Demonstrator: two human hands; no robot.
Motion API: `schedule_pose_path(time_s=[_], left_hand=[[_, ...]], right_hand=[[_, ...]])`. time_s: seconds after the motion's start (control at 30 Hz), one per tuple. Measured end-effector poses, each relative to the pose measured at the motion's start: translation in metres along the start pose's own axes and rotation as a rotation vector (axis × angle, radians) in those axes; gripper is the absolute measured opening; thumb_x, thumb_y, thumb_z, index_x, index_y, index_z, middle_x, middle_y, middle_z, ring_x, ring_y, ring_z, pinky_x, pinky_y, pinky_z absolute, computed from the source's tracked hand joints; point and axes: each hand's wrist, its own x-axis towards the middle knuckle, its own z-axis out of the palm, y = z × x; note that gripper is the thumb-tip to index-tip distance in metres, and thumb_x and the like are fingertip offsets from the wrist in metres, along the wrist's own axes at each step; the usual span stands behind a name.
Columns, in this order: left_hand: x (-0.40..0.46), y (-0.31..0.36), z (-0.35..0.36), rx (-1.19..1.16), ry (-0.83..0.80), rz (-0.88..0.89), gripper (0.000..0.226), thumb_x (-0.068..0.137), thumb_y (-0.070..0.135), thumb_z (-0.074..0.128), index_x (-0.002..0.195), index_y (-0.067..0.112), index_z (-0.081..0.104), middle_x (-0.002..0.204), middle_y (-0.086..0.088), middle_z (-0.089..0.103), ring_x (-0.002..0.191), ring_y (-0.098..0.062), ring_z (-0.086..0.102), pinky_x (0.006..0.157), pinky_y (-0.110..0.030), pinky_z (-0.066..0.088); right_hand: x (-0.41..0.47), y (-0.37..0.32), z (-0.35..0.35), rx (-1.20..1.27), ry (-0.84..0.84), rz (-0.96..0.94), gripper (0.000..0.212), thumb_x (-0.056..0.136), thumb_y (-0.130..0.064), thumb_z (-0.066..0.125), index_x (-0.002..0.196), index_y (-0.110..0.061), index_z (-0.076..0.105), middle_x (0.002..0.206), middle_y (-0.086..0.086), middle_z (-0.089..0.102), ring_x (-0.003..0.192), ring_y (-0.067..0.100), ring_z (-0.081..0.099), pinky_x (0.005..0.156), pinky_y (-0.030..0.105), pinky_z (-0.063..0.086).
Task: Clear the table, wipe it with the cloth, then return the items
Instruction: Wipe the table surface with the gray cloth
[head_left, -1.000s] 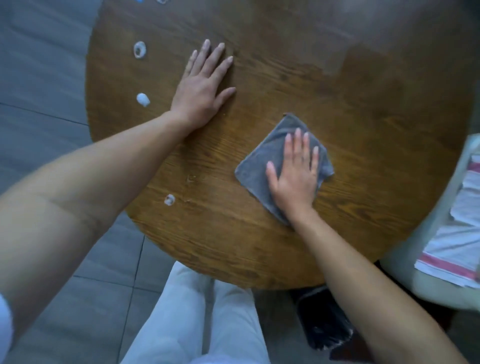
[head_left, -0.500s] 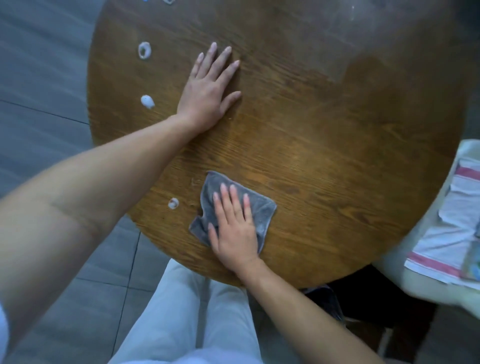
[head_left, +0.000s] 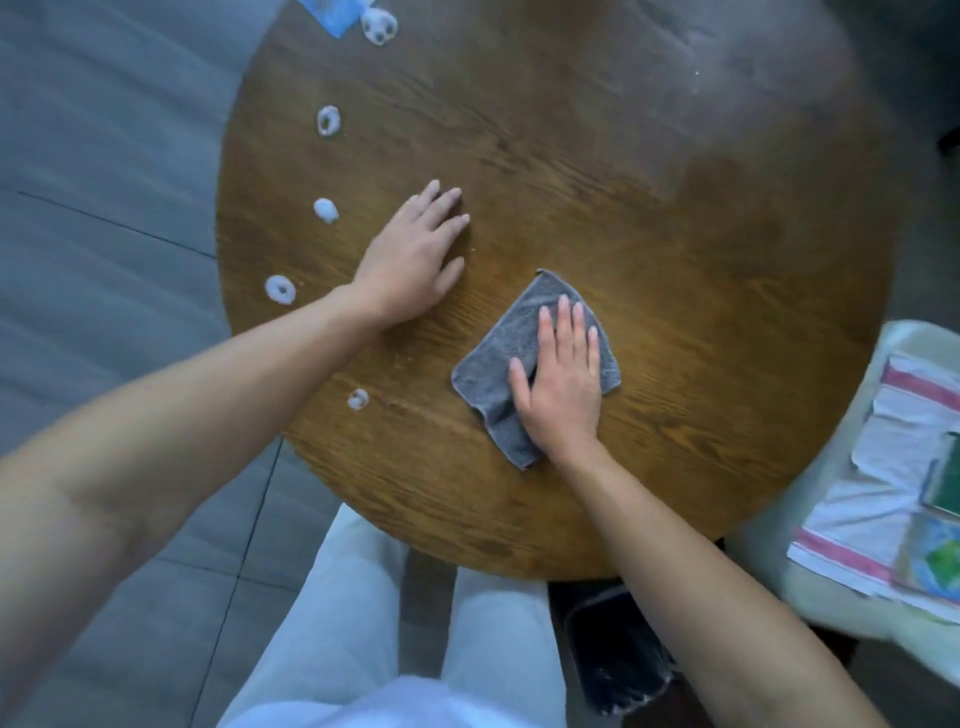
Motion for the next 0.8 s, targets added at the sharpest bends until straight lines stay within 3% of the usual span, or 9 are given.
schedule_pose_path(time_s=[0.27,0.43,0.57,0.7,0.8], left_hand=[[-0.137,0.107,0.057,-0.128,0.236,-0.201,0.048,0.099,0.022,0.060,0.141,-0.001,0.056,0.161,-0.021,0.039,0.156,-0.039,0.023,0.126,-0.055,0.023],[-0.215,0.169,0.123,-0.076,0.172,-0.402,0.059,0.102,0.041,0.061,0.146,0.003,0.053,0.165,-0.020,0.030,0.158,-0.039,0.017,0.125,-0.061,0.021],[-0.254,0.174,0.143,-0.083,0.222,-0.578,0.060,0.102,0.044,0.053,0.148,0.005,0.051,0.166,-0.017,0.030,0.158,-0.037,0.017,0.127,-0.058,0.017],[-0.278,0.161,0.147,-0.051,0.288,-0.726,0.061,0.102,0.044,0.051,0.150,0.006,0.048,0.167,-0.016,0.029,0.159,-0.035,0.015,0.127,-0.059,0.013],[-0.286,0.142,0.143,-0.047,0.337,-0.857,0.062,0.103,0.044,0.047,0.153,0.008,0.044,0.168,-0.013,0.027,0.159,-0.034,0.013,0.128,-0.058,0.009]], right_hand=[[0.126,0.034,-0.019,-0.013,0.054,-0.077,0.073,0.102,-0.044,0.036,0.163,-0.006,0.021,0.171,0.016,0.016,0.160,0.033,0.012,0.129,0.052,0.009],[0.052,0.020,-0.004,-0.021,0.051,-0.321,0.072,0.100,-0.037,0.046,0.161,-0.004,0.027,0.170,0.019,0.020,0.159,0.036,0.015,0.128,0.057,0.014],[-0.035,0.013,0.010,-0.005,-0.075,-0.610,0.070,0.101,-0.035,0.049,0.160,-0.003,0.029,0.169,0.019,0.021,0.159,0.036,0.015,0.127,0.059,0.016],[0.005,-0.006,0.017,-0.043,-0.072,-0.773,0.070,0.103,-0.042,0.047,0.161,-0.006,0.030,0.170,0.017,0.022,0.159,0.033,0.016,0.128,0.057,0.014],[0.058,-0.044,0.019,-0.064,-0.039,-0.737,0.070,0.104,-0.047,0.040,0.163,-0.011,0.028,0.171,0.014,0.021,0.159,0.034,0.015,0.128,0.055,0.011]])
